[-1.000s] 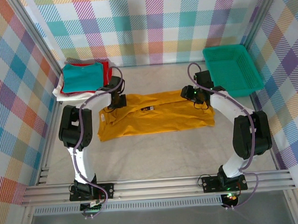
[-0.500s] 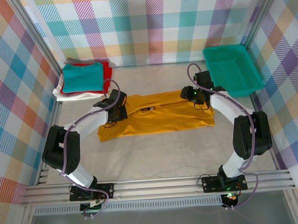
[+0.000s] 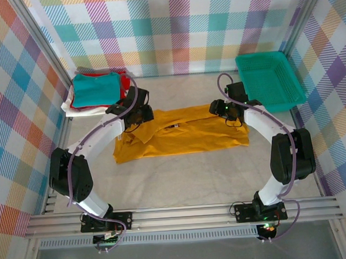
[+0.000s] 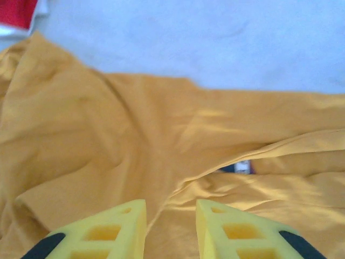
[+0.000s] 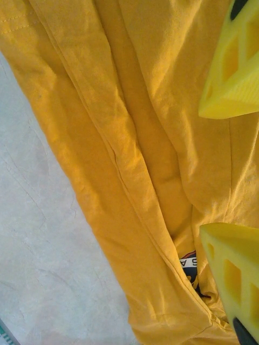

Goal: Fold and stack the t-shirts

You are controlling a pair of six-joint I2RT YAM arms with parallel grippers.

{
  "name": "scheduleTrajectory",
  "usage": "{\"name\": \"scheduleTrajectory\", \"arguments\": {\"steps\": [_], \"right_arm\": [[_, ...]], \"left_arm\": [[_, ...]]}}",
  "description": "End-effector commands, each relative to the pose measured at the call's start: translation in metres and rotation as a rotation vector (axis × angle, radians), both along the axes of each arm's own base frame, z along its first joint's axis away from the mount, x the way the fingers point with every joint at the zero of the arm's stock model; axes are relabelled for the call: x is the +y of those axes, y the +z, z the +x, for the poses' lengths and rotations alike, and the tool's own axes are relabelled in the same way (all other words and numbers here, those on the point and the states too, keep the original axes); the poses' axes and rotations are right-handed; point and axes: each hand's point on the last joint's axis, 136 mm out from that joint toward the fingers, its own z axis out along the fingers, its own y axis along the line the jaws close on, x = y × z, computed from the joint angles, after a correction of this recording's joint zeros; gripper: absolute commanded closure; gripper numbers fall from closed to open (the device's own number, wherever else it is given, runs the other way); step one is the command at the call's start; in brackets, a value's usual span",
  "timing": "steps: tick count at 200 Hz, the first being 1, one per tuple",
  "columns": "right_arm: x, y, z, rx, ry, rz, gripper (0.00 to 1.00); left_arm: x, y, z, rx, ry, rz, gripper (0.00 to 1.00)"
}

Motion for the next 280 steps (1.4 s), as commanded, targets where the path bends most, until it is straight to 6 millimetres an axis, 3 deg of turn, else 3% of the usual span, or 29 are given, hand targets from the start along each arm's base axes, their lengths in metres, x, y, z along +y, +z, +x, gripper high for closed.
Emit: {"name": "scheduleTrajectory", "arguments": {"steps": [1, 30, 113, 123, 130, 136, 169, 206, 248, 264, 280], "right_arm": [[0.002, -0.002, -0.004, 0.011, 0.03, 0.001, 0.45], [0.007, -0.003, -0.005, 0.02, 0.062, 0.005, 0.45], [0.011, -0.01, -0.006, 0.04, 0.088, 0.013, 0.43], [0.011, -0.01, -0.006, 0.038, 0.089, 0.013, 0.43], [0.012, -0.011, -0.006, 0.041, 0.09, 0.012, 0.43], [0.011, -0.01, -0.006, 0.041, 0.089, 0.01, 0.43], [0.011, -0.008, -0.006, 0.038, 0.094, 0.007, 0.42], [0.01, -0.003, -0.006, 0.028, 0.091, 0.003, 0.41], [0.012, -0.007, -0.006, 0.038, 0.093, 0.012, 0.41], [0.012, -0.009, -0.008, 0.047, 0.094, 0.014, 0.41], [0.011, -0.008, -0.009, 0.046, 0.097, 0.011, 0.4]], "left_arm": [[0.006, -0.022, -0.018, 0.078, -0.001, 0.016, 0.69], [0.038, -0.062, -0.031, 0.185, 0.113, -0.02, 0.69], [0.033, -0.119, -0.031, 0.26, 0.159, -0.052, 0.53], [0.031, -0.126, -0.03, 0.261, 0.161, -0.051, 0.57], [0.029, -0.129, -0.028, 0.257, 0.16, -0.059, 0.7], [0.027, -0.128, -0.026, 0.248, 0.159, -0.068, 0.79], [0.014, -0.104, -0.02, 0.17, 0.144, -0.107, 1.0], [-0.01, -0.075, -0.038, 0.158, 0.11, -0.104, 1.0], [-0.029, -0.089, -0.074, 0.255, 0.061, -0.04, 1.0], [-0.024, -0.093, -0.084, 0.272, 0.067, 0.025, 0.78], [-0.015, -0.09, -0.09, 0.253, 0.083, 0.039, 0.62]]}}
